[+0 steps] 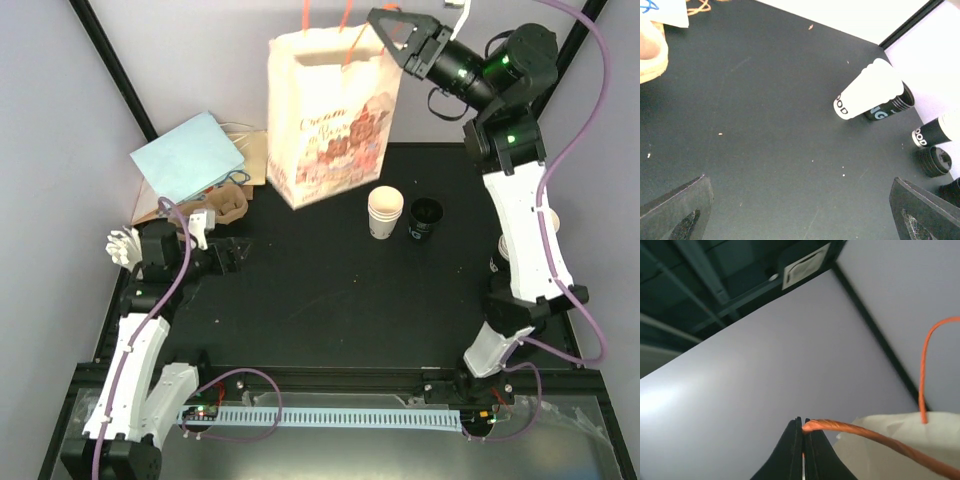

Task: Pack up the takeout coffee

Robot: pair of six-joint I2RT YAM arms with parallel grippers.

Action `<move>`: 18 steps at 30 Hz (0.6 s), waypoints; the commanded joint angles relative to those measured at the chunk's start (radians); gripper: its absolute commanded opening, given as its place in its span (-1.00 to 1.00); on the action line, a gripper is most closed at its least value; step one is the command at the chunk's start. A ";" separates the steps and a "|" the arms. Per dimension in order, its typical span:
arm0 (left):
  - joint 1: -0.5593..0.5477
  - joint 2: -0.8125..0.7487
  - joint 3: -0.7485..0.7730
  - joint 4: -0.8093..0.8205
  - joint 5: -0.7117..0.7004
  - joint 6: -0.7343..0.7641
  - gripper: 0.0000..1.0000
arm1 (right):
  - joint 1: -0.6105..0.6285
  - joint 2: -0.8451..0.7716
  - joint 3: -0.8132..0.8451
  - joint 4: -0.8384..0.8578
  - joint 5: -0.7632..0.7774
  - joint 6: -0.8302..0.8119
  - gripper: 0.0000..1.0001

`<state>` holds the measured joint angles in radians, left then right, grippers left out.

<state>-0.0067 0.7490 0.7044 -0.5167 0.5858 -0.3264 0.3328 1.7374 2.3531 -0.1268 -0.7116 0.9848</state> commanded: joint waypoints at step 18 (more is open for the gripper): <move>0.005 -0.256 0.281 -0.289 -0.507 -0.126 0.98 | 0.348 -0.291 -0.420 -0.282 -0.091 -0.226 -0.97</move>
<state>-0.0067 0.5312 0.9443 -0.7509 0.1574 -0.4175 0.6647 1.4857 1.9381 -0.3347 -0.7879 0.8360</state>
